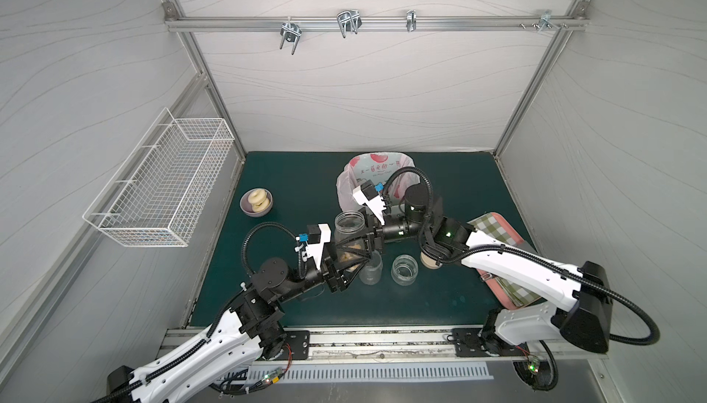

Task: Empty moldy peanuts from jars
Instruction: Pour the moldy peanuts from the jar into the trash bin.

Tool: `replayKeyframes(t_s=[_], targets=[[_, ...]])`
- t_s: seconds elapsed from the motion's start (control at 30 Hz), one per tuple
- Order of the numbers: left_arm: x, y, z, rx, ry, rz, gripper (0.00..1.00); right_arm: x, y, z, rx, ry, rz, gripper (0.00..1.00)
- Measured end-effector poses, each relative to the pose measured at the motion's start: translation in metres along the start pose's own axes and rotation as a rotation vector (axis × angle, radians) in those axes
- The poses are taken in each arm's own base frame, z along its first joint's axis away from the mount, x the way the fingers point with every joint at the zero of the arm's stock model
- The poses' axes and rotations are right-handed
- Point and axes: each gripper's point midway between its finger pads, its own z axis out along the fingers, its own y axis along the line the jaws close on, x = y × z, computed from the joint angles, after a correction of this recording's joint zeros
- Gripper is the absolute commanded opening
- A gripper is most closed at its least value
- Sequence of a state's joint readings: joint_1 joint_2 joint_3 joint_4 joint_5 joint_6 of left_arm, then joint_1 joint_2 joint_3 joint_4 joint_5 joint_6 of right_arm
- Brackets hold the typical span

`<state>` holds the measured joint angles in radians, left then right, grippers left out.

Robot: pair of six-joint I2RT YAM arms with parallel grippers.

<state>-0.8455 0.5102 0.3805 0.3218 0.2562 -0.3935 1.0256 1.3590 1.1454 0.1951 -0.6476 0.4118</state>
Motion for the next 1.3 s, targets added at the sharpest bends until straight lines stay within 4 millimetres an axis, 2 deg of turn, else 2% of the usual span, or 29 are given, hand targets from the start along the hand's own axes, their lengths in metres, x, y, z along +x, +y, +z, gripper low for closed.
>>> replayKeyframes(t_s=[0.13, 0.33, 0.57, 0.63, 0.93, 1.07, 1.3], targets=[[0.0, 0.0, -0.001, -0.001, -0.001, -0.006, 0.47, 0.0, 0.0, 0.001, 0.002, -0.002, -0.003, 0.62], [0.0, 0.0, -0.001, -0.001, -0.002, -0.007, 0.68, -0.001, 0.0, 0.001, 0.005, -0.004, -0.004, 0.53], [-0.001, 0.001, -0.002, -0.006, -0.007, -0.002, 0.95, 0.0, -0.003, 0.001, 0.025, -0.005, 0.008, 0.5], [-0.001, 0.0, -0.003, -0.005, -0.008, 0.001, 1.0, 0.001, -0.005, 0.001, 0.038, -0.004, 0.014, 0.49], [0.0, -0.003, -0.003, 0.014, 0.001, 0.002, 1.0, 0.002, -0.011, -0.003, 0.091, -0.006, 0.024, 0.46], [0.001, -0.004, -0.003, 0.018, 0.003, 0.006, 1.0, 0.002, -0.014, -0.007, 0.119, -0.013, 0.025, 0.42], [0.005, 0.0, -0.005, 0.0, 0.021, 0.02, 1.0, -0.001, -0.029, -0.031, 0.231, -0.039, 0.047, 0.39]])
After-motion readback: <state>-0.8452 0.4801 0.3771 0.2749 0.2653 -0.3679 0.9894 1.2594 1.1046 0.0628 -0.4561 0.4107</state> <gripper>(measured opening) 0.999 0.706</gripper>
